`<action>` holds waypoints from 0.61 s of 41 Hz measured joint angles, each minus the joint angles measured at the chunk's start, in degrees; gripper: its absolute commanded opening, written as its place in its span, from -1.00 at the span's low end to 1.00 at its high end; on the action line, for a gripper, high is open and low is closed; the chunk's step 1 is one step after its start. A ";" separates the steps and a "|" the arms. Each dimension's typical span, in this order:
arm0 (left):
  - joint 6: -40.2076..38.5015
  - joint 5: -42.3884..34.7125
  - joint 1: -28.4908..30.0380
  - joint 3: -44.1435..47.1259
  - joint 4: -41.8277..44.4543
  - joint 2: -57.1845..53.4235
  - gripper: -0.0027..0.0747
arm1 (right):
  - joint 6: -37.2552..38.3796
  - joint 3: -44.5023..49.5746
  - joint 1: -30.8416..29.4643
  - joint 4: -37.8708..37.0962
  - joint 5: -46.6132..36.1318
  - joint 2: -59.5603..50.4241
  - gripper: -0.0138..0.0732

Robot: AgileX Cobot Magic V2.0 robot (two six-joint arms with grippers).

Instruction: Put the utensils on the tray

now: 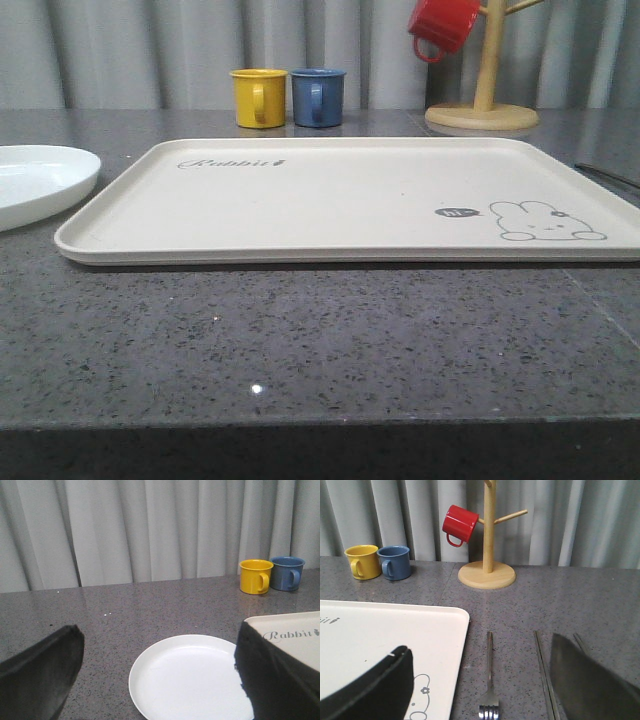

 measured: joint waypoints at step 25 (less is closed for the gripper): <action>5.70 36.50 -15.83 -32.63 1.88 45.22 0.59 | 0.00 0.00 0.00 0.00 0.00 0.00 0.67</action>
